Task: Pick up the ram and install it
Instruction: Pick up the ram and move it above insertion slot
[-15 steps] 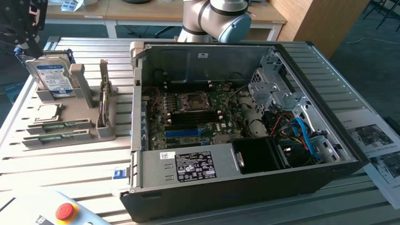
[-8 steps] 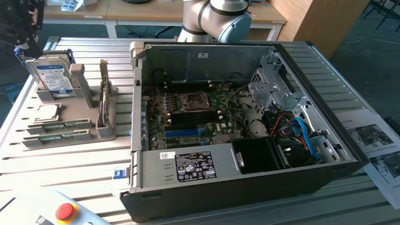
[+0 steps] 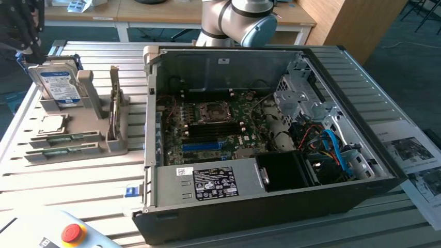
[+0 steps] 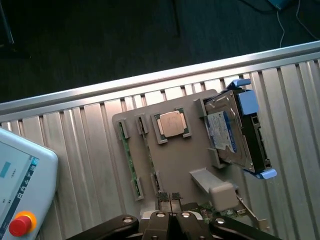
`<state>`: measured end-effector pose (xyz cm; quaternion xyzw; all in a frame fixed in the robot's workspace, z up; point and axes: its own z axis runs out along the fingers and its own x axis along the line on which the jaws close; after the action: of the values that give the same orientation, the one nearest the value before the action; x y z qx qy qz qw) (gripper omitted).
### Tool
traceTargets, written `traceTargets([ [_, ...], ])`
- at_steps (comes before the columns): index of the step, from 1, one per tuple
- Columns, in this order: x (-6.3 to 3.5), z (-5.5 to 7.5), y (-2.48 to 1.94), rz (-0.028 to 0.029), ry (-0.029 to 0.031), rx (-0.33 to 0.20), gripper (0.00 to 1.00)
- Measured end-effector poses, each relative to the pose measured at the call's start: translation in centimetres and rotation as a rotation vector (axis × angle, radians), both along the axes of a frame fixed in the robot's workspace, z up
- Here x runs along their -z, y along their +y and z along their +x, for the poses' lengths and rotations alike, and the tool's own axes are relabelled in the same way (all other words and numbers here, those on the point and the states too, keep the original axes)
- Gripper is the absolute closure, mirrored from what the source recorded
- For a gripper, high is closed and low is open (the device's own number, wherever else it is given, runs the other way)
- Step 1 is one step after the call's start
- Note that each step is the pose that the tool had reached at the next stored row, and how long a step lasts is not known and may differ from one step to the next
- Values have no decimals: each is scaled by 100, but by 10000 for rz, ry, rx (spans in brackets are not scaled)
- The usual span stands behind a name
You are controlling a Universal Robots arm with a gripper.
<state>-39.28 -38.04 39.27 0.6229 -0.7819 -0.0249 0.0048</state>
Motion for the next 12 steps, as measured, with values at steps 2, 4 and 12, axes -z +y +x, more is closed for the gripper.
traceTargets([
  [2, 0, 0, 0, 0, 1, -326, 90],
  [4, 0, 0, 0, 0, 0, -652, 90],
  [12, 0, 0, 0, 0, 1, -1346, 90],
])
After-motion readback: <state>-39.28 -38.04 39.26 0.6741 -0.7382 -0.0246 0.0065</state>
